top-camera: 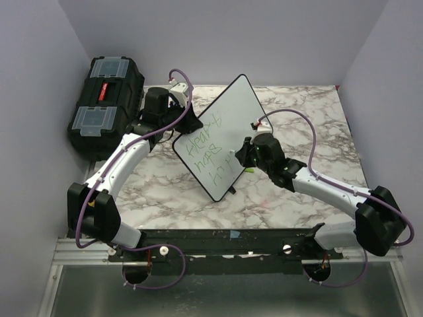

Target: Write a sentence on the whiteboard

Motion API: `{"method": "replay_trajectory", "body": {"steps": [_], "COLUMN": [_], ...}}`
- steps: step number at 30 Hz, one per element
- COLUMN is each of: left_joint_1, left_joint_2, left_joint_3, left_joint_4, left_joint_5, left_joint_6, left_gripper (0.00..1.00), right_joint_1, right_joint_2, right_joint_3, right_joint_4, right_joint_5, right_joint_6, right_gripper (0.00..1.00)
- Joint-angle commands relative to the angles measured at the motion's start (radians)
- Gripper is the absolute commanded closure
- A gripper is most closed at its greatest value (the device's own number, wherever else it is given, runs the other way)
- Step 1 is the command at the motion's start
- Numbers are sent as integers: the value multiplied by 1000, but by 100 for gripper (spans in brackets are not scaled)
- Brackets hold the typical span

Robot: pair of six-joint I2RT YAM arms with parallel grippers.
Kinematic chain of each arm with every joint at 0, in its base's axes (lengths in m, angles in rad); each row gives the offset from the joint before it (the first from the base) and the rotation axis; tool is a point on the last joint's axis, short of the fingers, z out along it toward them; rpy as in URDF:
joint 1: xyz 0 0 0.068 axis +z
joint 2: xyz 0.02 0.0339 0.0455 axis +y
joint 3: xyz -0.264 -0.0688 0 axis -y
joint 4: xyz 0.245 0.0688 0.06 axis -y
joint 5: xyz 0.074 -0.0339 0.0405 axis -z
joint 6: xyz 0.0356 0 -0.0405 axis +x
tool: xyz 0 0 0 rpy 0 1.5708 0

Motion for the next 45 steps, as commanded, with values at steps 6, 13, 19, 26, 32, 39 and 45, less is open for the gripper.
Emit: {"method": "replay_trajectory", "body": {"steps": [6, 13, 19, 26, 32, 39, 45], "left_joint_1": [-14, -13, -13, -11, -11, -11, -11], "left_joint_2": [-1, -1, -2, -4, -5, -8, -12], "left_joint_3": [-31, -32, -31, -32, -33, -34, -36], "left_joint_4": [-52, -51, -50, -50, -49, -49, -51], "left_joint_5": [-23, -21, -20, -19, -20, -19, -19], "left_joint_6": [101, 100, 100, 100, 99, 97, 97], "left_gripper": [100, 100, 100, 100, 100, 100, 100], "right_joint_1": [3, 4, 3, 4, 3, 4, 4], "right_joint_2": [48, 77, 94, 84, 59, 38, 25], "right_joint_3": [40, 61, 60, 32, -3, -11, -12], "right_joint_4": [28, 7, -10, -25, -26, -38, -72], "right_joint_5": [27, 73, 85, 68, 29, -38, -78], "right_joint_6": [-17, -13, -4, 11, 28, 31, 34], "right_gripper": [99, 99, 99, 99, 99, 99, 99]}}
